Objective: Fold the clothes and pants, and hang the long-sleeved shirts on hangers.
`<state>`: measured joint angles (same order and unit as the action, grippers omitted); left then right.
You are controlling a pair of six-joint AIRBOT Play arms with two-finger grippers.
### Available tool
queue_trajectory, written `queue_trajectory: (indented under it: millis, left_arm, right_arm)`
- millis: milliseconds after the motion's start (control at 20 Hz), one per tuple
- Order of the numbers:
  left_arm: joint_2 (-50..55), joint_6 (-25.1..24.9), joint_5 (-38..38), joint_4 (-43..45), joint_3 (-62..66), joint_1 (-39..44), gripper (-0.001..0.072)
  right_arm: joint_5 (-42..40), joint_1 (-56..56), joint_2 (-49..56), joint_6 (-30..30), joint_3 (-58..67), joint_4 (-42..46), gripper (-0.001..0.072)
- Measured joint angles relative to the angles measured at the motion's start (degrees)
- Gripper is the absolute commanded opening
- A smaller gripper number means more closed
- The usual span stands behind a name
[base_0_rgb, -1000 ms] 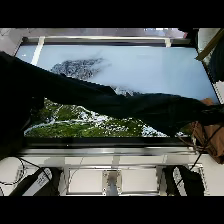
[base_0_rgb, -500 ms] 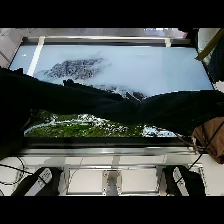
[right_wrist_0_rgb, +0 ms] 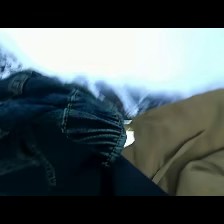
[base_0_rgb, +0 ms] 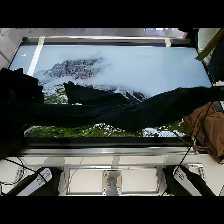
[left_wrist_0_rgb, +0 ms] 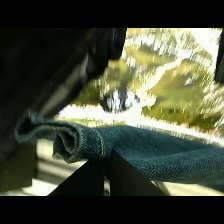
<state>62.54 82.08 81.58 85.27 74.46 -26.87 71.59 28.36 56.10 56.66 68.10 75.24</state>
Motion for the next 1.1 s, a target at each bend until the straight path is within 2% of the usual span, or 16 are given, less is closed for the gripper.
queue_trajectory:
  millis: [200, 250, 300, 350, 400, 550, 750, 1100]
  left_arm:
    - [0.3, 0.7, -1.8, 0.2, -10.2, 0.0, 0.001]
    - [0.3, 1.0, -2.8, 0.1, -12.7, 0.0, 0.001]
    - [0.3, 1.1, -3.7, 0.0, -15.0, 0.0, 0.001]
    - [0.3, 1.4, -4.5, -0.1, -16.6, 0.0, 0.001]
    - [0.3, 1.5, -5.3, -0.2, -17.9, 0.0, 0.001]
    - [0.3, 1.6, -7.1, -0.3, -19.8, 0.0, 0.001]
    - [0.3, 1.7, -8.3, -0.4, -20.7, 0.0, 0.0011]
    - [0.3, 1.7, -8.9, -0.5, -20.9, 0.0, 0.0011]
  right_arm:
    - [4.0, 5.1, 0.4, -1.7, -14.6, -0.9, 0.0036]
    - [4.3, 6.9, -0.1, -2.1, -19.5, -0.7, 0.0055]
    - [4.8, 8.8, -0.6, -2.3, -23.9, 0.3, 0.0194]
    - [5.4, 10.4, -1.1, -2.3, -27.0, 1.3, 0.0431]
    - [5.8, 11.9, -1.7, -2.2, -29.1, 2.1, 0.0564]
    - [6.4, 14.6, -3.2, 0.2, -28.5, 2.4, 0.0564]
    - [3.2, 15.8, -3.5, 2.0, -21.0, -4.0, 0.0563]
    - [0.3, 16.3, 7.9, 4.0, -15.3, -13.6, 0.0563]
